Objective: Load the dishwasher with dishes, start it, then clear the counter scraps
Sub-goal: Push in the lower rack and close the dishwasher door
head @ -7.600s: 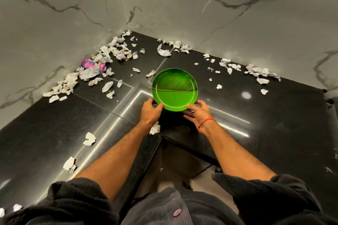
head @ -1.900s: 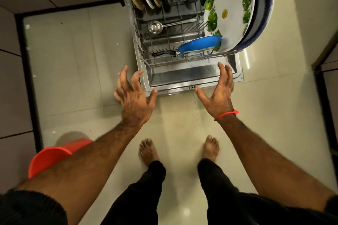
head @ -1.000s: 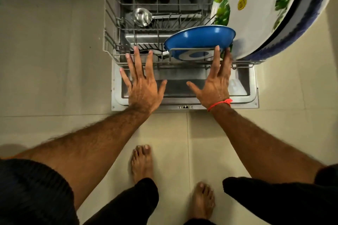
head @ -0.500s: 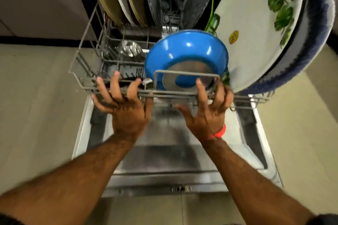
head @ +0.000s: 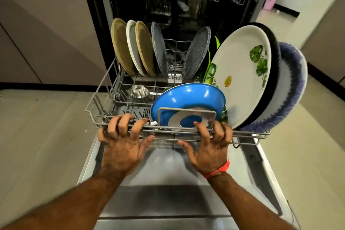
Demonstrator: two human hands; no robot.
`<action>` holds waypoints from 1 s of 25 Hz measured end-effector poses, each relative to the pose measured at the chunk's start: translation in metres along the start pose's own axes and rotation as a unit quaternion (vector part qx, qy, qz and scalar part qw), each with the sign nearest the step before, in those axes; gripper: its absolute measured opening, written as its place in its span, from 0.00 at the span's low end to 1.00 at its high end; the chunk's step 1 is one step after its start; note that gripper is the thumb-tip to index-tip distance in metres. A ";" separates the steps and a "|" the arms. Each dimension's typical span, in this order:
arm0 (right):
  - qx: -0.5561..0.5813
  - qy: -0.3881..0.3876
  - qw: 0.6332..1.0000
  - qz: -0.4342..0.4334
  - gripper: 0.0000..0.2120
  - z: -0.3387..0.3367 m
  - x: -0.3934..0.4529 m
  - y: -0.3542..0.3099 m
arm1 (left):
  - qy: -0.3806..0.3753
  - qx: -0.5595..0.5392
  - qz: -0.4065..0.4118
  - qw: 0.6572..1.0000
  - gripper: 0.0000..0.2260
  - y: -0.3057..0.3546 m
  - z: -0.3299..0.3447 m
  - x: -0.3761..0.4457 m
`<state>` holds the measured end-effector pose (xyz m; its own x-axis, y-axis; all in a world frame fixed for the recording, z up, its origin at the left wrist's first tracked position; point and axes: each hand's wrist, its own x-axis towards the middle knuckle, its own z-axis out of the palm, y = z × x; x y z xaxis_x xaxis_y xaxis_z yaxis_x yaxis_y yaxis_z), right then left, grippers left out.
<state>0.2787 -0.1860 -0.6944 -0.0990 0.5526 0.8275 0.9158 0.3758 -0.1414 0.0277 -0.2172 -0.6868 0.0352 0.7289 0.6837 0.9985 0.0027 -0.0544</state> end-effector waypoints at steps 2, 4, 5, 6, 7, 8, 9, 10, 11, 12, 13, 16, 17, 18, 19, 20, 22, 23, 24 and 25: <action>-0.013 -0.028 0.999 -0.023 0.30 -0.011 -0.001 0.009 | -0.042 -0.019 0.005 0.999 0.24 -0.005 -0.013 0.006; -0.013 -0.069 0.997 -0.041 0.27 -0.022 0.001 0.015 | -0.057 -0.017 0.002 0.998 0.25 -0.001 -0.027 0.011; -0.019 -0.087 0.995 -0.036 0.26 -0.026 0.004 0.015 | -0.063 -0.011 0.009 0.998 0.25 0.000 -0.032 0.013; -0.025 -0.098 0.995 -0.020 0.26 -0.031 0.006 0.012 | -0.066 -0.006 0.022 0.998 0.25 0.003 -0.038 0.015; -0.026 -0.106 0.994 0.006 0.28 -0.036 0.008 0.008 | -0.065 -0.003 0.038 0.997 0.24 0.004 -0.043 0.017; -0.023 -0.114 0.993 0.032 0.29 -0.041 0.009 0.005 | -0.061 -0.003 0.057 0.996 0.23 0.004 -0.047 0.019; -0.019 -0.123 0.991 0.048 0.29 -0.046 0.008 0.002 | -0.061 -0.004 0.079 0.995 0.22 0.003 -0.052 0.019; -0.016 -0.130 0.990 0.054 0.29 -0.050 0.006 0.001 | -0.061 -0.006 0.104 0.993 0.23 0.001 -0.056 0.018; -0.016 -0.134 0.990 0.050 0.28 -0.055 0.003 0.001 | -0.060 -0.006 0.128 0.990 0.24 0.000 -0.059 0.016; -0.014 -0.137 0.990 0.044 0.27 -0.060 0.001 0.001 | -0.058 -0.007 0.144 0.988 0.24 -0.001 -0.063 0.012; -0.013 -0.138 0.990 0.038 0.27 -0.064 0.000 0.000 | -0.055 -0.009 0.152 0.987 0.24 -0.001 -0.065 0.009; -0.019 -0.145 0.989 0.025 0.27 -0.070 0.004 0.000 | -0.066 -0.010 0.154 0.986 0.24 0.001 -0.071 0.010; -0.016 -0.150 0.988 0.021 0.27 -0.070 0.007 0.001 | -0.073 -0.005 0.147 0.986 0.24 0.004 -0.072 0.010; -0.012 -0.155 0.988 0.019 0.27 -0.068 0.010 0.003 | -0.079 0.003 0.139 0.987 0.25 0.007 -0.071 0.010; -0.008 -0.161 0.987 0.021 0.26 -0.065 0.013 0.004 | -0.083 0.011 0.130 0.988 0.24 0.010 -0.068 0.009; -0.006 -0.167 0.986 0.026 0.26 -0.062 0.017 0.005 | -0.091 0.014 0.119 0.989 0.24 0.013 -0.064 0.007; -0.007 -0.181 0.983 0.041 0.27 -0.054 0.025 0.005 | -0.116 0.013 0.092 0.989 0.25 0.016 -0.055 0.008; -0.008 -0.187 0.981 0.047 0.27 -0.050 0.029 0.005 | -0.129 0.018 0.082 0.988 0.28 0.016 -0.050 0.010; -0.008 -0.192 0.980 0.052 0.27 -0.044 0.034 0.005 | -0.143 0.024 0.076 0.986 0.31 0.015 -0.045 0.014; -0.006 -0.196 0.979 0.058 0.27 -0.039 0.038 0.006 | -0.151 0.029 0.073 0.985 0.33 0.015 -0.040 0.018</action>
<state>0.2956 -0.1915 -0.6431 -0.1337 0.8350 0.5337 0.9341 0.2861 -0.2137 0.0453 -0.2311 -0.6463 0.1562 0.8951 0.4175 0.9792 -0.0847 -0.1845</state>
